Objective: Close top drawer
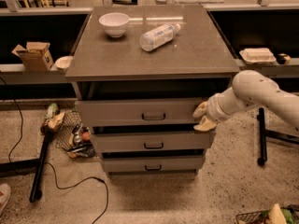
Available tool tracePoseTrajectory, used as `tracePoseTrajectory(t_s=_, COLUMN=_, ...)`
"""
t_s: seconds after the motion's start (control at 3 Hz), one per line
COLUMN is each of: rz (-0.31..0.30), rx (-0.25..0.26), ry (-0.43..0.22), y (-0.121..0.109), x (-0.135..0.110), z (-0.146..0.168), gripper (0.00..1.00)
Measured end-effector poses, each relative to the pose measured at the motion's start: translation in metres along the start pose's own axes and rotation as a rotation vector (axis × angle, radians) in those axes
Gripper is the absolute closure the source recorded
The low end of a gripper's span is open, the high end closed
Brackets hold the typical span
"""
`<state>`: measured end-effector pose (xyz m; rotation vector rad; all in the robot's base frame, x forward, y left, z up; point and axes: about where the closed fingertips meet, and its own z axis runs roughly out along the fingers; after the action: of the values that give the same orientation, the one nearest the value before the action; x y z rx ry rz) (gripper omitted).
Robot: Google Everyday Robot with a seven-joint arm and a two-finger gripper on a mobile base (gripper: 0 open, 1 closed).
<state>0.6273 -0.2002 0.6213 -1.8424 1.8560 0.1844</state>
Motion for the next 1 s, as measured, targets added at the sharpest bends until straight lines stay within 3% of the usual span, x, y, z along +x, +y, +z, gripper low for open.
tracePoseTrajectory(t_s=0.33, rz=0.027, rx=0.042, ry=-0.026, y=-0.02, x=0.01, z=-0.005, gripper=0.51)
tracePoseTrajectory(t_s=0.67, rz=0.051, rx=0.083, ry=-0.055, y=-0.016, x=0.019, z=-0.025, gripper=0.26)
tracePoseTrajectory(t_s=1.0, rz=0.05, rx=0.085, ry=-0.084, y=0.004, x=0.023, z=-0.047, gripper=0.04)
